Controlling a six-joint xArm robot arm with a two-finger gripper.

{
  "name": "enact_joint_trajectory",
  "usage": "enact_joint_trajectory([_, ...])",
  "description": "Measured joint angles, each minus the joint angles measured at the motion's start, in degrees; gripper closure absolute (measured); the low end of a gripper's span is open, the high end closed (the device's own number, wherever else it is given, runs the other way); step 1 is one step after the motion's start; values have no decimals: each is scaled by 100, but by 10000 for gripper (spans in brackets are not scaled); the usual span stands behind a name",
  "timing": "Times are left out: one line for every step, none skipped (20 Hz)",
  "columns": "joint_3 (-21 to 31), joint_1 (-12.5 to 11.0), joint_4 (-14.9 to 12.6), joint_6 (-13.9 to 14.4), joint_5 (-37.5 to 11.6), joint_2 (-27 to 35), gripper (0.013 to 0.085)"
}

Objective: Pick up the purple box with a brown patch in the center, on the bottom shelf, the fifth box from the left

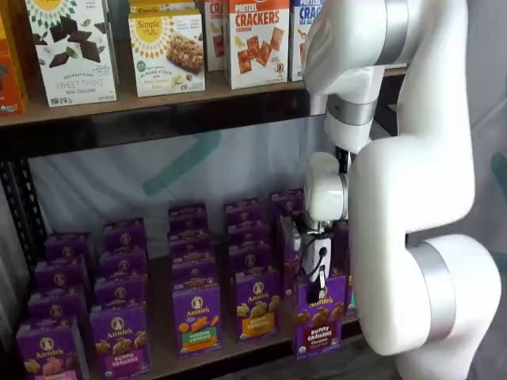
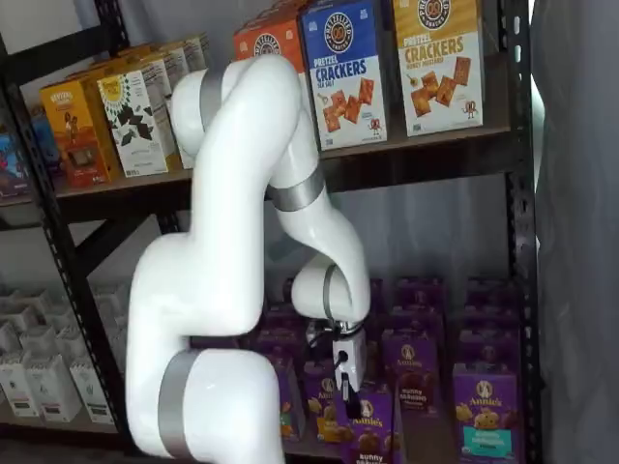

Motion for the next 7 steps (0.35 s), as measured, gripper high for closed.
enact_joint_trajectory([78, 9, 158, -139, 39, -110, 650])
enact_joint_trajectory([152, 13, 281, -253, 75, -217, 650])
enact_joint_trajectory([223, 14, 379, -343, 95, -314, 650])
enact_joint_trajectory([298, 17, 461, -419, 99, -413, 650])
enact_joint_trajectory([345, 19, 516, -466, 98, -475, 650])
enact_joint_trajectory([397, 25, 593, -535, 100, -549, 650])
enact_joint_trajectory([436, 28, 643, -577, 109, -611, 650])
